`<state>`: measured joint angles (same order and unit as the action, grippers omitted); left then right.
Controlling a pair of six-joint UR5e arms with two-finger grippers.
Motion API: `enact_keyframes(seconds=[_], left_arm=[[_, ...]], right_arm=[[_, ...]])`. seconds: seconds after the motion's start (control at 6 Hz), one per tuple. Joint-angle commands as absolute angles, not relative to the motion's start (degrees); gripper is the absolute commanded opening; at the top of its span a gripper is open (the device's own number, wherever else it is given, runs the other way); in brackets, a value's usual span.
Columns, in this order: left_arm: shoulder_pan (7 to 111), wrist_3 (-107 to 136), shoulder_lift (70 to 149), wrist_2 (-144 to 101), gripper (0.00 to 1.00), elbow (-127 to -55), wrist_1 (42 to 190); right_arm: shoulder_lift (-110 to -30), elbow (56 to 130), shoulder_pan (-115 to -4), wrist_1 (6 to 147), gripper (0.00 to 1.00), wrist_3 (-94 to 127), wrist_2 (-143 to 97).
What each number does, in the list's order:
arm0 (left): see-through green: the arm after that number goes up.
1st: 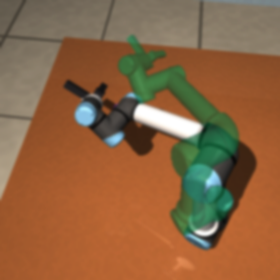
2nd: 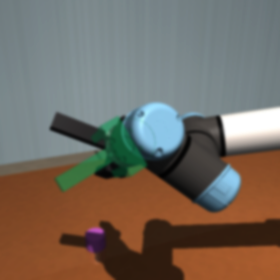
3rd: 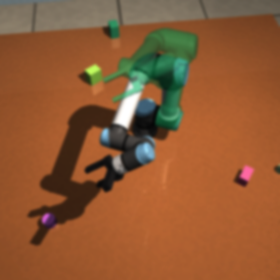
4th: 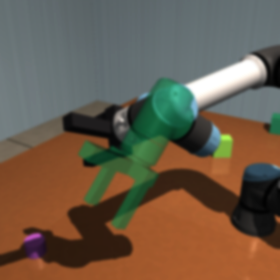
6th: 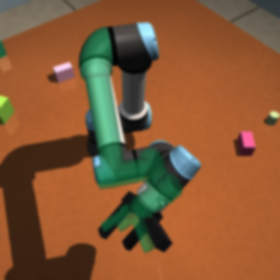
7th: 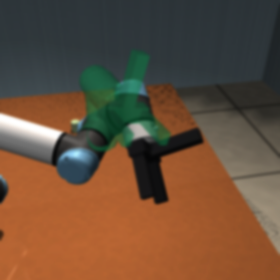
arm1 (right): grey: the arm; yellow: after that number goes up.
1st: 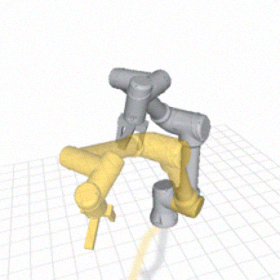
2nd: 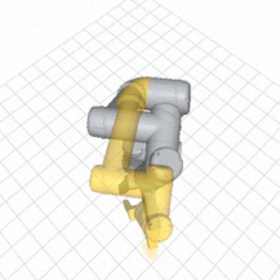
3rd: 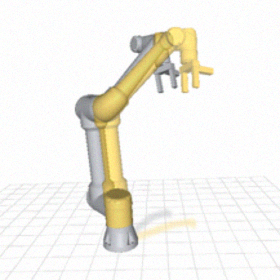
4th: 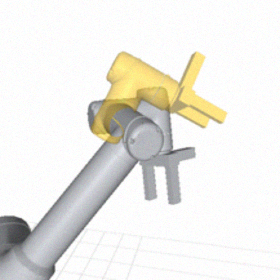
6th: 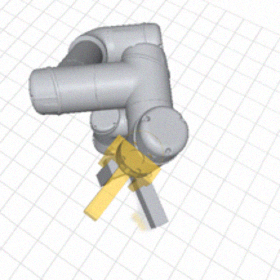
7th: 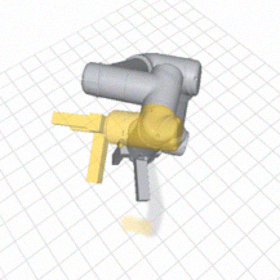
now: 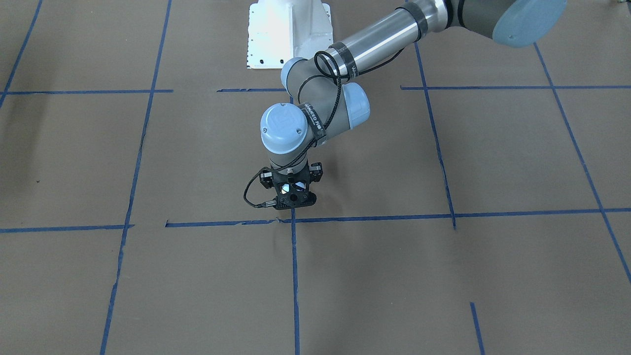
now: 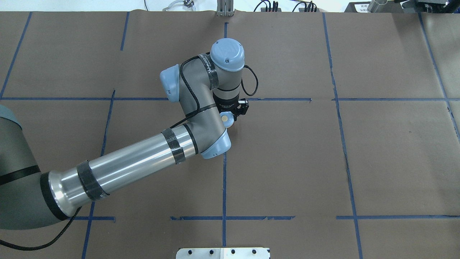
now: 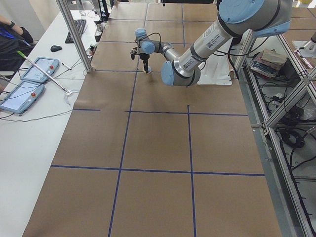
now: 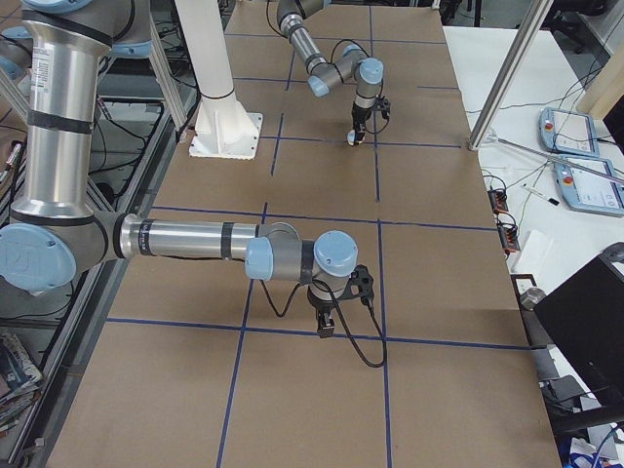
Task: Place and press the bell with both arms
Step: 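Lower the bell onto the tape crossing and open the left gripper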
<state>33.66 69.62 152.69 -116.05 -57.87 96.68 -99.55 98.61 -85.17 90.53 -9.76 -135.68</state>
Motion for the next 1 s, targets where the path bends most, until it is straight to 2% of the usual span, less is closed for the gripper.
enact_keyframes(seconds=[0.0,0.17,0.67,0.83], left_arm=[[33.7,69.6,152.7,-116.0,0.61,-57.8,96.7],[33.7,69.8,152.7,-116.0,0.81,-57.8,96.7],[34.4,69.7,152.8,-116.0,1.00,-58.2,96.8],[35.3,69.5,152.7,-116.3,1.00,-58.8,96.5]], right_arm=[[-99.5,98.6,-85.2,90.5,1.00,-9.8,-135.6],[-99.5,98.6,-85.2,90.5,1.00,-9.8,-135.6],[-99.2,98.8,-85.2,90.5,1.00,-9.8,-135.7],[-98.7,98.9,-85.2,90.4,1.00,-9.9,-135.6]])
